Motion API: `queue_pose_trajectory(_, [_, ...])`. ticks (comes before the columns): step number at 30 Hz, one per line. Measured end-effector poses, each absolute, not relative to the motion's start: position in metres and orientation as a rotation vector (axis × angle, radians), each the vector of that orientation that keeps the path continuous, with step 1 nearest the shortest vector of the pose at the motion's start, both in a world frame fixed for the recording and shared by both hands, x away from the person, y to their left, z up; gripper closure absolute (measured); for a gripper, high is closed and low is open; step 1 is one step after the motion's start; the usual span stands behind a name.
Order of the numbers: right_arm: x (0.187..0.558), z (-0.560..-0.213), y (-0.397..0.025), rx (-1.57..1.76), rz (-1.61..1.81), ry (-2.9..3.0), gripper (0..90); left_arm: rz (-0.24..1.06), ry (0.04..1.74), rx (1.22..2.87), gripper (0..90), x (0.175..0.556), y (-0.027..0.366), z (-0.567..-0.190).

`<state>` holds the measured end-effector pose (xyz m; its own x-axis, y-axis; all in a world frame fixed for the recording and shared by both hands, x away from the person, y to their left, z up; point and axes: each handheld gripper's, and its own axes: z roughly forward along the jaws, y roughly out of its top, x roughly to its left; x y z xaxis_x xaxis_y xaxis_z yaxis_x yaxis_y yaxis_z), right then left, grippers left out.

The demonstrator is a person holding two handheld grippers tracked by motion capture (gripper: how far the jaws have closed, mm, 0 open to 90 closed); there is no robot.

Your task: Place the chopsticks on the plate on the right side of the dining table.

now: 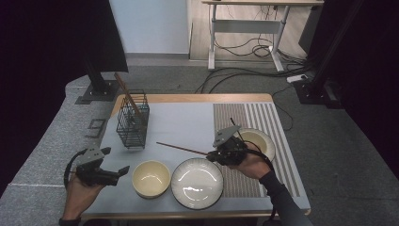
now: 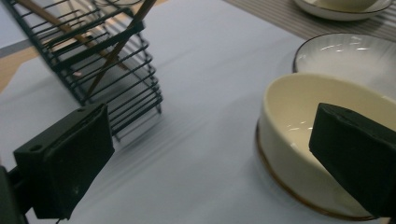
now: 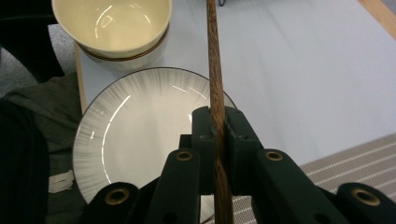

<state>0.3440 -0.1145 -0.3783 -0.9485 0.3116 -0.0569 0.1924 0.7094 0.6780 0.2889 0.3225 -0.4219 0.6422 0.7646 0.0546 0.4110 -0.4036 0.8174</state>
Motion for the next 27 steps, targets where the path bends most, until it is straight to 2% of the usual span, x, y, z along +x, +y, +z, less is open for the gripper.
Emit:
queue_pose_trajectory(15, [0.346, -0.376, -0.141, 0.531, 1.042, 2.684, 83.9, 0.598, 1.052, 2.054, 0.0, 0.294, 0.336, -0.475])
queue_pose_trajectory(27, [0.348, -0.377, -0.165, 0.656, 1.032, 2.606, 83.9, 0.524, 1.078, 2.097, 0.0, 0.300, 0.327, -0.515])
